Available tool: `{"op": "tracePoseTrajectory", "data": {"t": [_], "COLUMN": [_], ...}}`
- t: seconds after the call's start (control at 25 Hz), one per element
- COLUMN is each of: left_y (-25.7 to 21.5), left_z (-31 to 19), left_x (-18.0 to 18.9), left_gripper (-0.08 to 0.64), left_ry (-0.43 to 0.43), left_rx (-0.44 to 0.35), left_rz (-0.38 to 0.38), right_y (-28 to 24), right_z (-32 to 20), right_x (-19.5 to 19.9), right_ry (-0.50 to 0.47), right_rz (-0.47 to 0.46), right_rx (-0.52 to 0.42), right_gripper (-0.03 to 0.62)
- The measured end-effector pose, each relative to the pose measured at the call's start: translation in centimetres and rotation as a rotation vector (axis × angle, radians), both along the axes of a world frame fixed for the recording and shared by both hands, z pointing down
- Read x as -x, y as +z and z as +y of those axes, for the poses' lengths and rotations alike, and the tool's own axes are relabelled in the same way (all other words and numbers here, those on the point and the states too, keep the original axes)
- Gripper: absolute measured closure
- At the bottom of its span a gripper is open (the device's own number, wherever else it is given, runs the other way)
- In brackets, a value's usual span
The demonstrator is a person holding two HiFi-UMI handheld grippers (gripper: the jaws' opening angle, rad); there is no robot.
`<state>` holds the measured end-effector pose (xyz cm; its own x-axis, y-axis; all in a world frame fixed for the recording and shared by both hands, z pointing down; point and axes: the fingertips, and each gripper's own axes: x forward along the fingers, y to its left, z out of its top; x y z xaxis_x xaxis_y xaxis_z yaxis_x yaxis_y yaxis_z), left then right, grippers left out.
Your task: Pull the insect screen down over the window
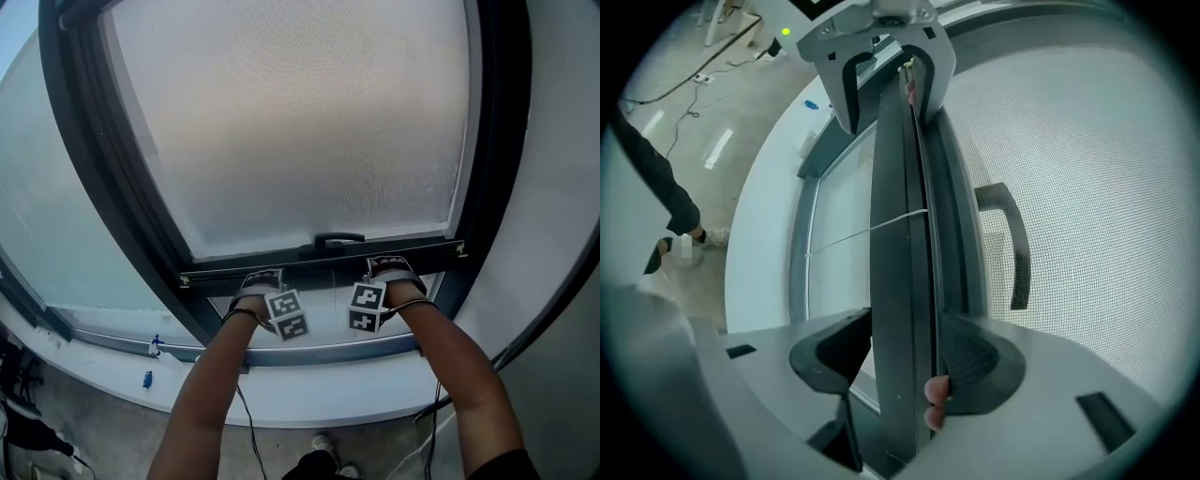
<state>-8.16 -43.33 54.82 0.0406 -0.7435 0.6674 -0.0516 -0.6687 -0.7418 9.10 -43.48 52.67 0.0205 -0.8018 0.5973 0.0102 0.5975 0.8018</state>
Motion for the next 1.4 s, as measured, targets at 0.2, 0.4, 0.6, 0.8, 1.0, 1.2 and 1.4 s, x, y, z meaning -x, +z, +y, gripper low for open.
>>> {"op": "tracePoseTrajectory", "data": {"t": [0.2, 0.4, 0.6, 0.8, 1.0, 1.2, 1.4], "left_y": [0.3, 0.5, 0.3, 0.2, 0.1, 0.0, -0.1], "left_z": [-0.1, -0.5, -1.2, -1.4, -1.4, -1.2, -1.2], "left_x": [0.0, 0.0, -0.1, 0.0, -0.1, -0.2, -0.1], "left_gripper": [0.227, 0.227, 0.235, 0.241, 0.241, 0.241, 0.241], "left_ry": [-0.01, -0.016, -0.019, -0.012, -0.031, -0.046, -0.037], "left_rx": [-0.008, -0.021, -0.063, -0.098, -0.089, -0.032, -0.047], "left_rz": [-0.03, -0.031, -0.029, -0.02, -0.02, -0.014, -0.01], "right_y": [0.3, 0.5, 0.2, 0.1, -0.1, -0.3, -0.3], "right_z": [-0.1, -0.4, -1.3, -1.3, -1.1, -1.1, -1.1], "right_x": [-0.1, 0.1, 0.0, 0.0, 0.0, 0.0, 0.0], "right_ry": [0.015, 0.024, 0.018, 0.01, -0.015, -0.022, -0.026], "right_rz": [0.0, -0.006, -0.002, 0.017, 0.004, 0.013, -0.007], "right_rx": [0.001, -0.015, -0.055, -0.047, -0.031, -0.017, -0.022], "right_gripper": [0.379, 0.379, 0.379, 0.38, 0.38, 0.382, 0.382]}}
